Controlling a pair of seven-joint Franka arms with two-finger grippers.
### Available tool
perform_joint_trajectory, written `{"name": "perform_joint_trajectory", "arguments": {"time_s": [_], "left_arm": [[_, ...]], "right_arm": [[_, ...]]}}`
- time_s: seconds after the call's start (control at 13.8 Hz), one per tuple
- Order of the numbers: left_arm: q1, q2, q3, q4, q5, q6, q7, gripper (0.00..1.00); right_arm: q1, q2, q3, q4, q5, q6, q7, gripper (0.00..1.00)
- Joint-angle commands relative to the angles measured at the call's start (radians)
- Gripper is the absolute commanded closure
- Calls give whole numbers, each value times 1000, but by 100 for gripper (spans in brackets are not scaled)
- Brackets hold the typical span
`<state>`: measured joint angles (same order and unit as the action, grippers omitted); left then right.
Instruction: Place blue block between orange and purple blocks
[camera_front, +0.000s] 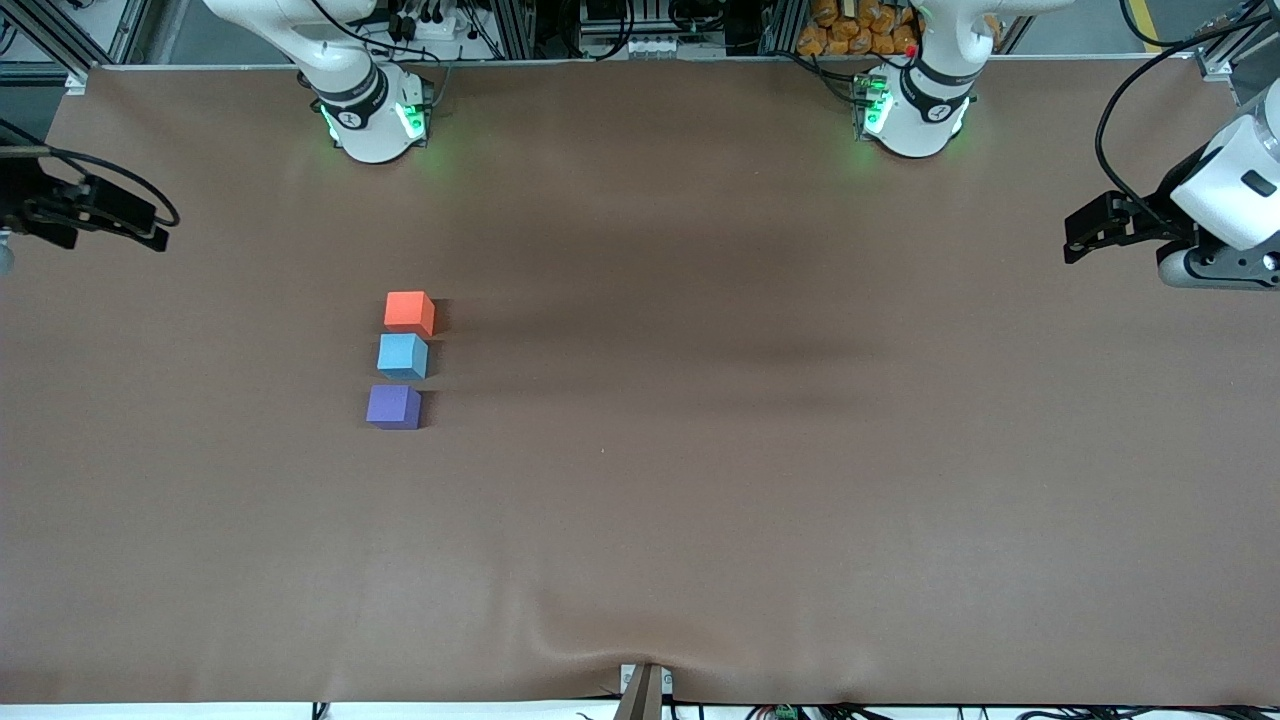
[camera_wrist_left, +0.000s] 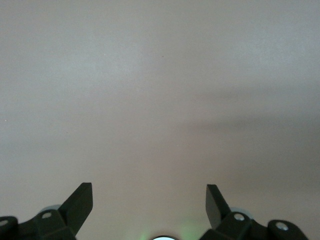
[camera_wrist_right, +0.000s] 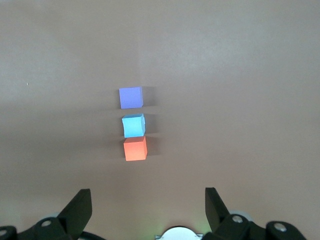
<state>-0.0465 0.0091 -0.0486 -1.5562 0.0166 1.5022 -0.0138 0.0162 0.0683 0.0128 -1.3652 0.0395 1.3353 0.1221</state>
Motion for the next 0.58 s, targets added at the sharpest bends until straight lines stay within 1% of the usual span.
{"name": "perform_joint_trajectory", "arguments": {"time_s": [0.0, 0.22, 0.36, 0.51], "left_arm": [[5, 2, -2, 10, -7, 3, 9, 0], [5, 2, 0, 10, -7, 3, 8, 0], [5, 2, 0, 10, -7, 3, 8, 0], [5, 2, 0, 10, -6, 3, 8, 0]], "right_arm": [[-21, -91, 47, -120, -15, 44, 74, 0], [-21, -110, 33, -143, -15, 39, 73, 0], [-13, -127, 36, -161, -15, 54, 73, 0], [-16, -169, 27, -228, -15, 103, 41, 0]]}}
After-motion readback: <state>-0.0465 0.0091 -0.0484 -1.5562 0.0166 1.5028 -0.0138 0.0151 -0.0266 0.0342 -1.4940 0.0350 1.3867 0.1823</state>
